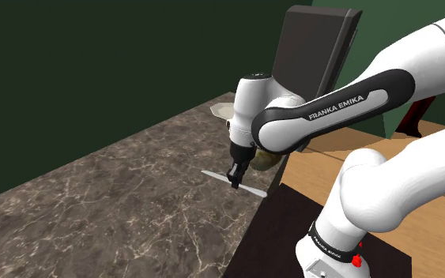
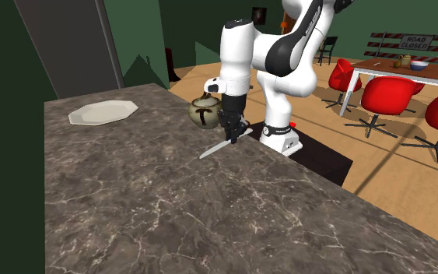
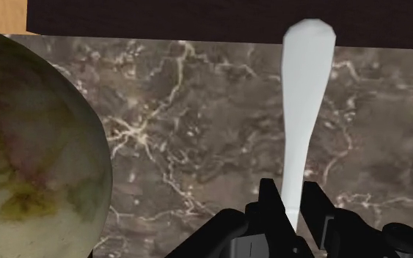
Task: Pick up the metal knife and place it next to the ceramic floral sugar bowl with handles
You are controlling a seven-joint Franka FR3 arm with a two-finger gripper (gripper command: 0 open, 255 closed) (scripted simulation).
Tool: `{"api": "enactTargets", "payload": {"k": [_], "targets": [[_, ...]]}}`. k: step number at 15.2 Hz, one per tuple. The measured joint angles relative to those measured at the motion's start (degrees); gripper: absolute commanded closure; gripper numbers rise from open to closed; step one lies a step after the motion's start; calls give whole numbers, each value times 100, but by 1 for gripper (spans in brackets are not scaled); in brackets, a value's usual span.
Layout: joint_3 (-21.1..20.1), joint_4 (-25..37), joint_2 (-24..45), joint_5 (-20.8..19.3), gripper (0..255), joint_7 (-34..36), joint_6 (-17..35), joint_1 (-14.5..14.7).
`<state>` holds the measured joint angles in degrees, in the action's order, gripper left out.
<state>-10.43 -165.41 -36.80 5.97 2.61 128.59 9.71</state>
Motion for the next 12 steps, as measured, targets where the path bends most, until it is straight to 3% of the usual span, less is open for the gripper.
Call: {"api": "enactTargets", "payload": {"k": [2, 3, 9, 12], "targets": [[0, -1, 2, 0, 255, 0, 4, 0], [0, -1, 2, 0, 0, 0, 4, 0], [0, -1, 2, 0, 0, 0, 3, 0], [52, 294, -224, -39, 0, -17, -505, -17]]}}
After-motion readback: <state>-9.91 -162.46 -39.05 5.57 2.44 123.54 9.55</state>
